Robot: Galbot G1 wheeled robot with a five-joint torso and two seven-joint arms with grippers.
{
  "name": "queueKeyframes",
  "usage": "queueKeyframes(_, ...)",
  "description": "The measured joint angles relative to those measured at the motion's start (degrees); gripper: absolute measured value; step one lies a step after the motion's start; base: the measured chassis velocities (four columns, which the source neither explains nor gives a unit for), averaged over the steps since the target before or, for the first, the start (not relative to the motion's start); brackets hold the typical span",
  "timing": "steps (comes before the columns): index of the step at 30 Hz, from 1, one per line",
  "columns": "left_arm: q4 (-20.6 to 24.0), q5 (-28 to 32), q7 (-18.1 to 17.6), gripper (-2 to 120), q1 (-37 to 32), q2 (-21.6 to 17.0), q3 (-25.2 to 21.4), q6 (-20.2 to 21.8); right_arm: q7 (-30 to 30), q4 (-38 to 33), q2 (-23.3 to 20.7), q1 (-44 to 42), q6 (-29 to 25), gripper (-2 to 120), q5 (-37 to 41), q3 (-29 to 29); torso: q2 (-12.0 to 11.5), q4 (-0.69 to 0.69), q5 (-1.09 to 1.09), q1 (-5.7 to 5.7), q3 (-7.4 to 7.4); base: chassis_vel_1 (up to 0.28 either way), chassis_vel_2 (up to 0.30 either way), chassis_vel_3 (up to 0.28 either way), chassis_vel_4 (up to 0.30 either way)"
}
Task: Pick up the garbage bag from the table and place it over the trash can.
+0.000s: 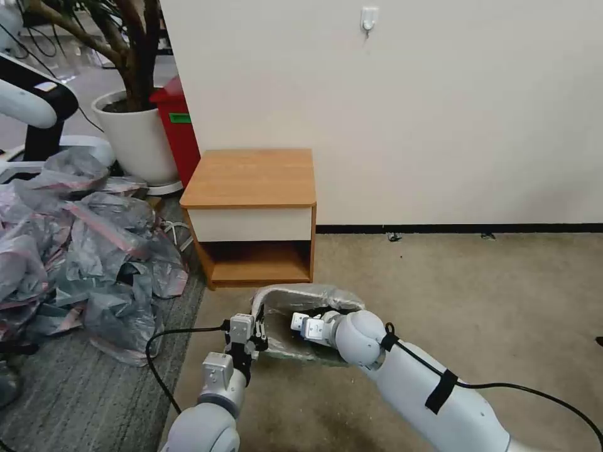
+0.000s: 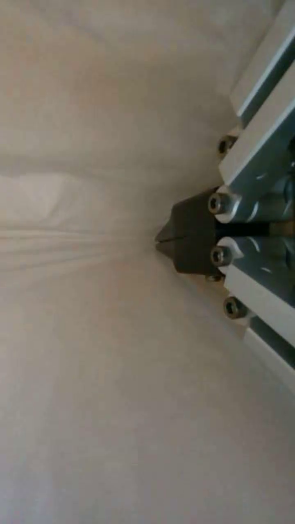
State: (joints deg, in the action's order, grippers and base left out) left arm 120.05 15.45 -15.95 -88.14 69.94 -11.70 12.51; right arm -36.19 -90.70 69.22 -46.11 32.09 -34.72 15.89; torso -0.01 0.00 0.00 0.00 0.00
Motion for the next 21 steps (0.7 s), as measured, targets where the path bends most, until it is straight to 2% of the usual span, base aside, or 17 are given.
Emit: queueKeyframes(21, 0.83, 0.61, -0.26, 3, -0.99, -0.01, -0.84, 0.09, 0.05, 0.37, 1.49, -0.69, -0.45, 0, -1.74, -0.03, 0.0, 0.0, 0.0, 0.0, 0.0, 0.0, 0.0, 0.0, 0.0)
